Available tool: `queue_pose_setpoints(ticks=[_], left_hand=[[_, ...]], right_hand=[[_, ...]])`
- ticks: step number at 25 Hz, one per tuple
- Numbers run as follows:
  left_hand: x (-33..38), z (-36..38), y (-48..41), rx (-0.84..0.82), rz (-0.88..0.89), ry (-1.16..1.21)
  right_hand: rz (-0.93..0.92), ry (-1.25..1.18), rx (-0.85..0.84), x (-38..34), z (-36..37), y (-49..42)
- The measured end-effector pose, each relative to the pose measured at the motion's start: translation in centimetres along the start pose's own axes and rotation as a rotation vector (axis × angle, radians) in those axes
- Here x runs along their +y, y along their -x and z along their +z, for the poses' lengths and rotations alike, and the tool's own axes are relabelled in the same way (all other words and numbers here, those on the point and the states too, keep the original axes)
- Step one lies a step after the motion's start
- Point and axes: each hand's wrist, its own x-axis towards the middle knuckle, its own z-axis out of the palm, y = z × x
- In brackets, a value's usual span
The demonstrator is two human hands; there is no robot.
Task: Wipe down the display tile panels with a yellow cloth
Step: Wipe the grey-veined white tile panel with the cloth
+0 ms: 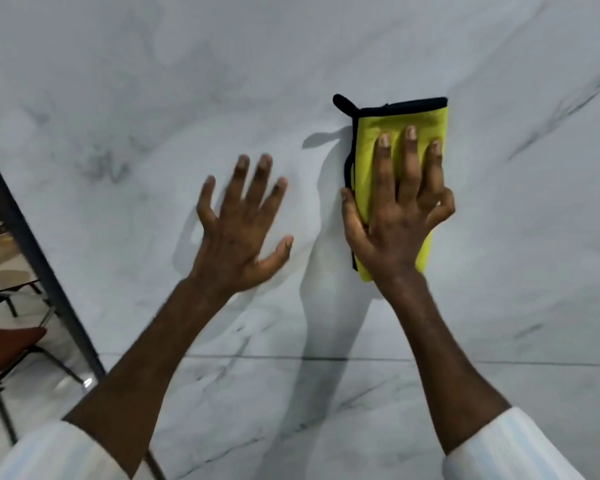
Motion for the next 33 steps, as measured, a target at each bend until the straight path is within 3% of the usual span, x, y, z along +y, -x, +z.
queue_pose_setpoints(ticks=[4,7,9,11,16,18,22,27,30,33], left_hand=[[-2.4,0.6,1.5,-0.087,0.030,-0.050],[-2.3,2.4,2.3,-0.028,0.043,-0.041],[-2.0,2.8,2.4,0.010,0.014,-0.033],[-2.0,2.9,2.5,0.022,0.013,-0.021],[-2.1,3.1,2.8,0.078,0.034,0.060],[-2.3,3.4,2.8,0.094,0.043,0.067],[-2.3,3.3,3.0,0.108,0.036,0.119],[-2.5,2.7,2.4,0.092,0.051,0.128],[-4.1,1.3,3.8,0.116,0.063,0.190],[-7.2,1.3,5.3,0.132,-0.062,0.068]], right_hand=[[0.026,-0.003,-0.090,-0.1,0.0,10.6],[-0.100,0.051,-0.207,0.6,-0.2,19.8],[-0.077,0.074,-0.236,0.6,-0.4,21.8],[-0.007,0.065,-0.212,-0.8,-0.1,19.7],[0.024,0.029,-0.045,-5.8,1.4,2.8],[0.066,0.034,0.007,-7.1,1.6,-0.1],[0.064,0.090,-0.023,-6.1,1.7,8.0],[0.068,0.113,-0.233,-5.1,0.9,21.6],[0.071,0.073,-0.231,-6.0,1.0,19.6],[0.009,0.042,-0.137,-8.5,2.2,11.2]])
